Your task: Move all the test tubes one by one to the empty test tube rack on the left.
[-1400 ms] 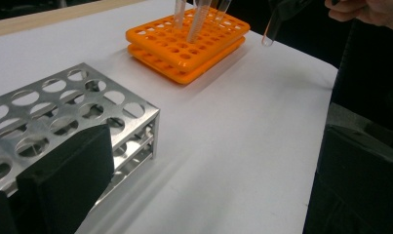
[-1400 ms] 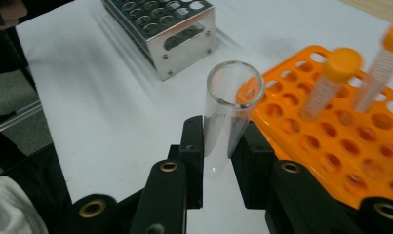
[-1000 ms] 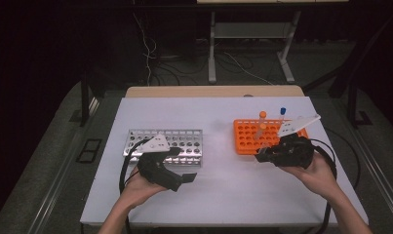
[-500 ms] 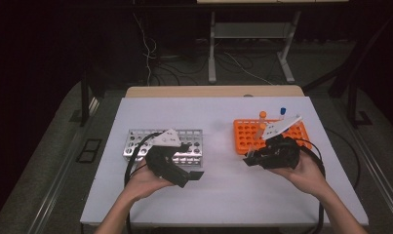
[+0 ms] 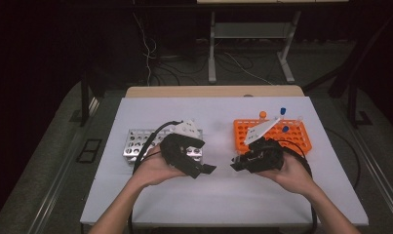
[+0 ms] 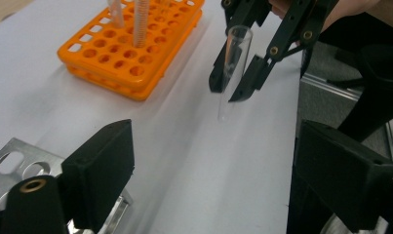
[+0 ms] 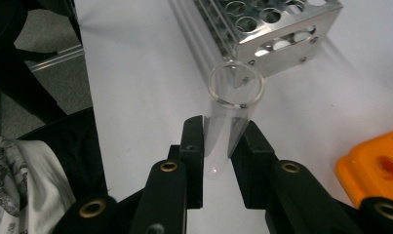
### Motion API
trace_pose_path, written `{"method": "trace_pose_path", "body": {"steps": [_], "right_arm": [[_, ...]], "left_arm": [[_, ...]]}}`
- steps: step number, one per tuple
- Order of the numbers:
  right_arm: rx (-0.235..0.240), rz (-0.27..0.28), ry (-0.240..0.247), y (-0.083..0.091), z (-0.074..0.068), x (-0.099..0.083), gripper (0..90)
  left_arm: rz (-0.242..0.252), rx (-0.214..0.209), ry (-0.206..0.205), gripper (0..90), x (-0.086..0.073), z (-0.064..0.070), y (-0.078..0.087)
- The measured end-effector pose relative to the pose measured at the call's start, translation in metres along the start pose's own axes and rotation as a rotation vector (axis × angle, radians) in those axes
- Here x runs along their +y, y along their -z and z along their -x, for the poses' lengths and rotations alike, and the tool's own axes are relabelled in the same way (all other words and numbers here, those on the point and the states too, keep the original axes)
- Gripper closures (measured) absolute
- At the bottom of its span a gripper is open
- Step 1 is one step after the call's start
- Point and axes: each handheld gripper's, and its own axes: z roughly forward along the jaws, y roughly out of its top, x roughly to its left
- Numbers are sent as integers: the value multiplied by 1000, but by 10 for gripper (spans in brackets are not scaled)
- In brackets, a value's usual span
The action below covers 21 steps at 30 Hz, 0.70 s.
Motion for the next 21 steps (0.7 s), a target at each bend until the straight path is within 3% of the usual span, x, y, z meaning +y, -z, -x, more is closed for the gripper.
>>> {"method": "trace_pose_path", "body": {"steps": [15, 21], "right_arm": [[35, -14, 47, -15, -12, 14, 750], [44, -20, 64, -20, -16, 18, 750]], "left_arm": [[-77, -68, -44, 269, 15, -2, -13], [-104, -99, -66, 403, 20, -2, -18]]}}
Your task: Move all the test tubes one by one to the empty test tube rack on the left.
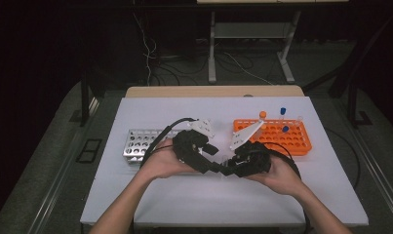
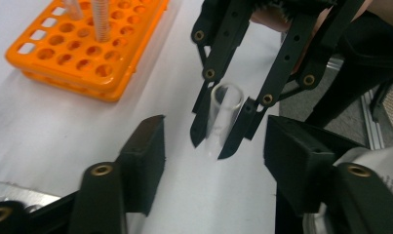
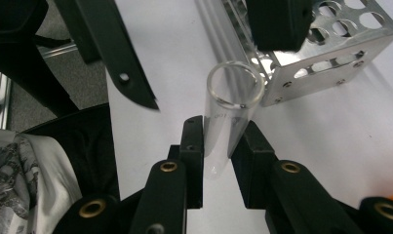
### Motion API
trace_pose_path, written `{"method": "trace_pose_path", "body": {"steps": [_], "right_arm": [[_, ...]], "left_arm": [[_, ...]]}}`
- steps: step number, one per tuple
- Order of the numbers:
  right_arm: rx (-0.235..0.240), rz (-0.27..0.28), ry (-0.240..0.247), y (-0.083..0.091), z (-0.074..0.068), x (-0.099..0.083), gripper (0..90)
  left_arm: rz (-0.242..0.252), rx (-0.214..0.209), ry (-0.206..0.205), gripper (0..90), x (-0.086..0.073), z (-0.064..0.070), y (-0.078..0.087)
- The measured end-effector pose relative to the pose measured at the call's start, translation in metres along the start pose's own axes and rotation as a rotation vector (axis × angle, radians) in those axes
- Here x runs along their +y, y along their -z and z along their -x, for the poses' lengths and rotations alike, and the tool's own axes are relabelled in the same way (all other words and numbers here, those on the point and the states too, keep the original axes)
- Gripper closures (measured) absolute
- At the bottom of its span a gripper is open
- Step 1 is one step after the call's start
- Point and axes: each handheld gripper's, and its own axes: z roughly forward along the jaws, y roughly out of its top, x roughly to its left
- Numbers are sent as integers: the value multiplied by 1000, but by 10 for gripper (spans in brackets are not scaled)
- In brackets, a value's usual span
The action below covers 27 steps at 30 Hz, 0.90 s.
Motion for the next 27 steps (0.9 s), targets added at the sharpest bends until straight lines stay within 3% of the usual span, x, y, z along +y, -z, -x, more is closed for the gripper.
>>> {"method": "trace_pose_path", "body": {"steps": [19, 27], "right_arm": [[17, 20, 5, -10, -4, 7, 749], [18, 27, 7, -10, -5, 7, 742]], "left_arm": [[-39, -9, -56, 720, 5, 2, -5], [-37, -25, -58, 743, 6, 2, -4]]}}
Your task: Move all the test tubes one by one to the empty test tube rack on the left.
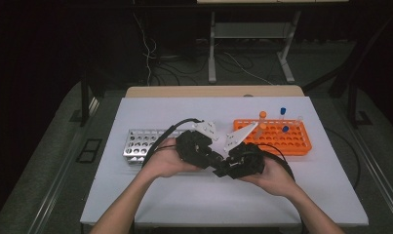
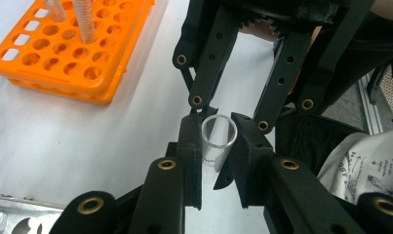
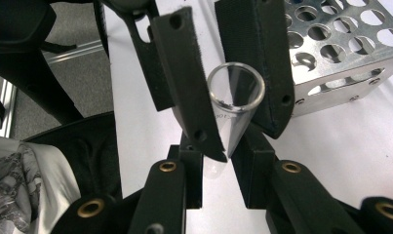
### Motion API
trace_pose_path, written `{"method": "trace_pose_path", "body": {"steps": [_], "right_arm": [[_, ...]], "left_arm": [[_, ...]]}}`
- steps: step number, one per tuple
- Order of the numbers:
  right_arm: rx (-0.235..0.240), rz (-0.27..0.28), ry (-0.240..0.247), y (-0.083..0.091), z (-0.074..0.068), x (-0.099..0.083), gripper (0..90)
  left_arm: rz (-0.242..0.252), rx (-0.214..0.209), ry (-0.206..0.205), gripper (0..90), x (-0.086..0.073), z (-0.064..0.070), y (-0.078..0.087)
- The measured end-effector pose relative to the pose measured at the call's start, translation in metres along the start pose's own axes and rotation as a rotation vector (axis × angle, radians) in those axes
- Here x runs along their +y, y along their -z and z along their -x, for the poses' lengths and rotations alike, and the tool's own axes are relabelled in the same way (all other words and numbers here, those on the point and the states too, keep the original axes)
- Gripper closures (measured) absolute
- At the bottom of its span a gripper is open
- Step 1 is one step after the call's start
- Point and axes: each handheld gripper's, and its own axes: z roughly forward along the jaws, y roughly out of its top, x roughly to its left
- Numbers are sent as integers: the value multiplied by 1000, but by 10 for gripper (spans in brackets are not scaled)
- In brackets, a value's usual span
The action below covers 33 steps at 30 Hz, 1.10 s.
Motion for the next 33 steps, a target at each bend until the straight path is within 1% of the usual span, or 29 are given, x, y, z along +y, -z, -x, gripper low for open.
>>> {"method": "trace_pose_path", "body": {"steps": [1, 5, 7, 9, 10, 12, 18, 20, 21, 22, 24, 26, 27, 28, 29, 30, 32, 33], "right_arm": [[5, 3, -3, 1, 0, 0, 714], [-8, 20, -15, 4, 3, -1, 640], [-18, 32, -22, 7, 4, -3, 598], [-23, 39, -26, 9, 4, -4, 584], [-28, 55, -37, 12, 5, -5, 548], [-37, 71, -47, 15, 6, -7, 495], [-51, 113, -87, 24, 10, -16, 370], [-57, 127, -95, 27, 11, -19, 311], [-57, 127, -95, 27, 11, -19, 311], [-64, 138, -105, 29, 11, -22, 241], [-64, 152, -118, 32, 12, -25, 156], [-63, 165, -128, 34, 12, -29, 104], [-67, 176, -133, 35, 13, -32, 103], [-68, 189, -141, 36, 13, -34, 71], [-66, 195, -151, 37, 14, -37, 3], [-66, 195, -151, 37, 14, -37, 3], [-72, 212, -175, 42, 15, -44, 2], [-72, 212, -175, 42, 15, -44, 2]], "left_arm": [[-1, -2, -3, 744, 0, 0, 0], [0, -7, -6, 744, 3, 0, 3], [-1, -3, -10, 744, 4, 1, 4], [-2, 0, -15, 744, 6, 0, 6], [0, 4, -13, 744, 7, 0, 9], [-3, 9, -21, 744, 8, -1, 11], [-2, 26, -9, 744, 9, -3, 15], [2, 33, -3, 744, 10, -7, 19], [2, 33, -3, 744, 10, -7, 19], [4, 40, 0, 744, 9, -9, 21], [4, 45, 1, 744, 9, -10, 22], [2, 57, 8, 744, 9, -12, 26], [2, 57, 8, 744, 9, -12, 26], [5, 60, 10, 744, 9, -13, 28], [8, 65, 12, 744, 9, -14, 29], [8, 67, 16, 744, 10, -15, 31], [12, 77, 20, 744, 10, -17, 33], [10, 82, 22, 744, 10, -18, 35]]}}
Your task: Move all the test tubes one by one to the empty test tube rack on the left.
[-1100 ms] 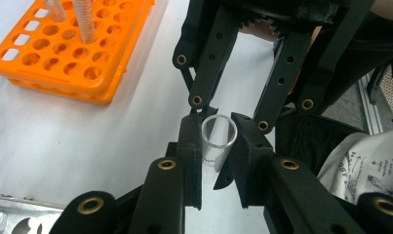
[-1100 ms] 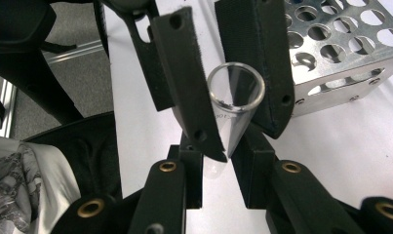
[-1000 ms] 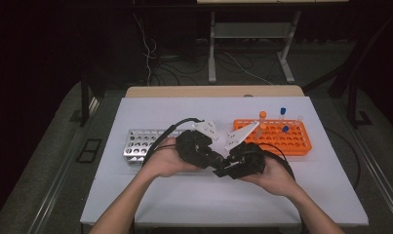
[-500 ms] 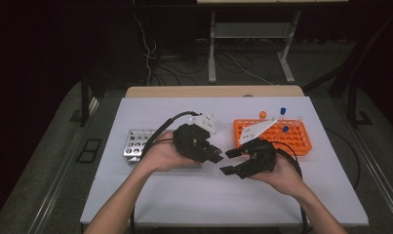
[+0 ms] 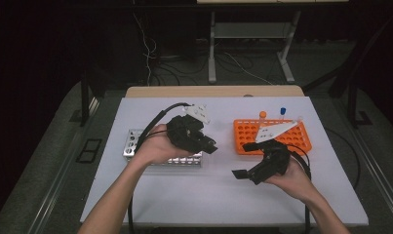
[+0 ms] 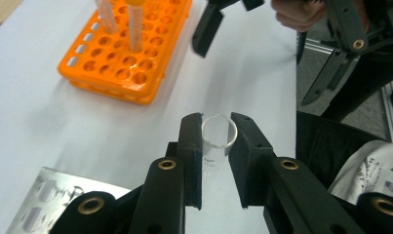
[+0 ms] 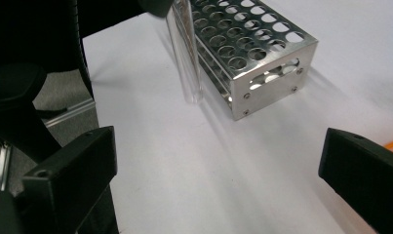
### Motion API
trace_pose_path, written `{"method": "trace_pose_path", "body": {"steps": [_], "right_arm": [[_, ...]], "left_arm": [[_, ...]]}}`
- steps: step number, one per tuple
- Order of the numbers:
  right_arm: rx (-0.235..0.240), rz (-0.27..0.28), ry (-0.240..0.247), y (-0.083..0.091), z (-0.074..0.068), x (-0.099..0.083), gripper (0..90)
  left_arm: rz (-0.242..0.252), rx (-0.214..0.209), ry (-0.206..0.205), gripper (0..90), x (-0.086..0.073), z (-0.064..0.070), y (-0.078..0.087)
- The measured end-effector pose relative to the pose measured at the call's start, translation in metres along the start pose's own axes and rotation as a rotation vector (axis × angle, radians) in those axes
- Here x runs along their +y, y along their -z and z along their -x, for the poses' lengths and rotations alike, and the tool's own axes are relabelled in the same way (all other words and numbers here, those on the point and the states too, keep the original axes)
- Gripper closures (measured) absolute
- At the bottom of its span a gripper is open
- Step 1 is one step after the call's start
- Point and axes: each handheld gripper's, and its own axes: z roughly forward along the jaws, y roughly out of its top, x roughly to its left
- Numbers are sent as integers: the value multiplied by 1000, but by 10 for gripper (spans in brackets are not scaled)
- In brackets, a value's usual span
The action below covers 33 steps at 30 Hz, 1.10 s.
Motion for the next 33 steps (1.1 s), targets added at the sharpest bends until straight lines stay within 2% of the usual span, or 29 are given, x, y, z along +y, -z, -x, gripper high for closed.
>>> {"method": "trace_pose_path", "body": {"steps": [12, 17, 23, 33], "right_arm": [[-24, 37, -50, 24, 6, -23, 2], [-43, 51, -75, 35, 10, -34, 2], [-45, 56, -99, 43, 14, -43, 2], [-72, 50, -113, 52, 19, -53, 2]], "left_arm": [[12, 71, 45, 744, -2, -22, 11], [13, 99, 68, 744, -2, -35, 14], [11, 136, 97, 744, 1, -52, 19], [7, 190, 136, 744, 4, -79, 20]]}}
